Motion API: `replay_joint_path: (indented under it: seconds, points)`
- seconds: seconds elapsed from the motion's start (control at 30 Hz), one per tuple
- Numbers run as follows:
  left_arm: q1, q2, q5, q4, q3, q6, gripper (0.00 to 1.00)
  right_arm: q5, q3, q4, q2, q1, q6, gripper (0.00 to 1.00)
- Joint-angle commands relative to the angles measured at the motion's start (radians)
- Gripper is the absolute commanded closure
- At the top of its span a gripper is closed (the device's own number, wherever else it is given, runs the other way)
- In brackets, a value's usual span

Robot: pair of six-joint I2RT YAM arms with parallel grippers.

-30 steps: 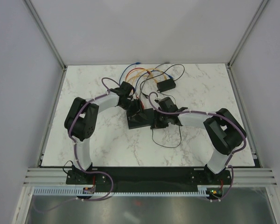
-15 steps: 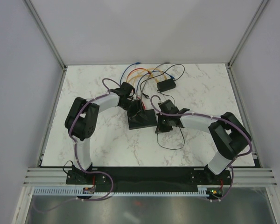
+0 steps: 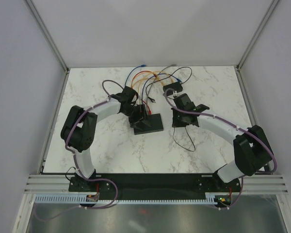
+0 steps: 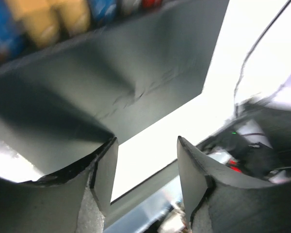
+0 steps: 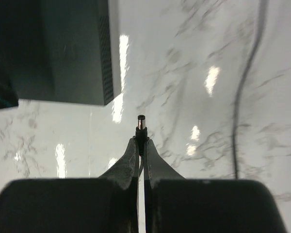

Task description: Pull the plug from the switch port

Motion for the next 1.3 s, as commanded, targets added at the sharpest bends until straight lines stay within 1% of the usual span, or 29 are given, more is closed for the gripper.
replay_joint_path:
  seconds: [0.0, 0.07, 0.13, 0.17, 0.27, 0.3, 0.37, 0.4, 0.43, 0.5, 0.6, 0.63, 0.67, 0.7, 0.73, 0.77, 0.87, 1.03, 1.2, 1.27]
  points:
    - [-0.004, -0.141, -0.121, -0.051, -0.038, 0.112, 0.39, 0.174, 0.113, -0.083, -0.056, -0.069, -0.081, 1.0]
    - [-0.006, -0.217, -0.15, -0.079, -0.05, 0.138, 0.36, 0.232, 0.176, -0.081, -0.032, -0.098, -0.098, 1.0]
    - [-0.006, -0.267, -0.166, -0.096, -0.067, 0.159, 0.35, 0.244, 0.253, -0.074, 0.028, -0.12, -0.108, 1.0]
    - [-0.006, -0.316, -0.169, -0.103, -0.076, 0.163, 0.35, 0.246, 0.274, -0.051, 0.053, -0.138, -0.11, 1.0]
    - [-0.006, -0.385, -0.182, -0.119, -0.115, 0.169, 0.35, 0.205, 0.362, 0.001, 0.168, -0.161, -0.104, 1.0]
    - [-0.006, -0.425, -0.184, -0.12, -0.133, 0.17, 0.34, 0.188, 0.421, 0.005, 0.238, -0.163, -0.096, 1.0]
    - [-0.006, -0.466, -0.187, -0.125, -0.15, 0.169, 0.34, 0.174, 0.474, 0.018, 0.309, -0.163, -0.081, 1.0]
    - [-0.006, -0.501, -0.184, -0.127, -0.165, 0.172, 0.34, 0.168, 0.497, 0.02, 0.374, -0.163, -0.075, 1.0]
    - [-0.006, -0.517, -0.176, -0.13, -0.173, 0.172, 0.34, 0.165, 0.546, 0.02, 0.404, -0.163, -0.066, 1.0]
    - [-0.006, -0.547, -0.17, -0.134, -0.194, 0.175, 0.34, 0.183, 0.586, 0.018, 0.476, -0.166, -0.064, 1.0]
    - [-0.006, -0.606, -0.176, -0.146, -0.223, 0.175, 0.34, 0.235, 0.632, 0.018, 0.54, -0.186, -0.049, 1.0]
    - [-0.004, -0.632, -0.181, -0.151, -0.23, 0.175, 0.34, 0.272, 0.641, 0.018, 0.55, -0.192, -0.046, 1.0]
    - [-0.006, -0.644, -0.182, -0.156, -0.239, 0.175, 0.33, 0.277, 0.646, 0.02, 0.568, -0.207, -0.044, 1.0]
    - [-0.006, -0.652, -0.184, -0.159, -0.242, 0.176, 0.33, 0.269, 0.65, 0.024, 0.576, -0.215, -0.05, 1.0]
    - [-0.004, -0.675, -0.187, -0.169, -0.245, 0.176, 0.33, 0.217, 0.666, 0.029, 0.585, -0.227, -0.056, 1.0]
    - [-0.004, -0.683, -0.189, -0.173, -0.248, 0.179, 0.33, 0.197, 0.675, 0.035, 0.594, -0.232, -0.062, 1.0]
    - [-0.004, -0.707, -0.196, -0.182, -0.259, 0.178, 0.33, 0.186, 0.698, 0.052, 0.599, -0.238, -0.047, 1.0]
    - [-0.004, -0.704, -0.195, -0.185, -0.265, 0.176, 0.33, 0.2, 0.761, 0.078, 0.593, -0.255, 0.049, 1.0]
    - [-0.004, -0.695, -0.186, -0.185, -0.25, 0.18, 0.33, 0.156, 0.871, 0.058, 0.695, -0.29, 0.111, 1.0]
    - [-0.006, -0.695, -0.184, -0.185, -0.247, 0.178, 0.33, 0.155, 0.888, 0.061, 0.708, -0.298, 0.169, 1.0]
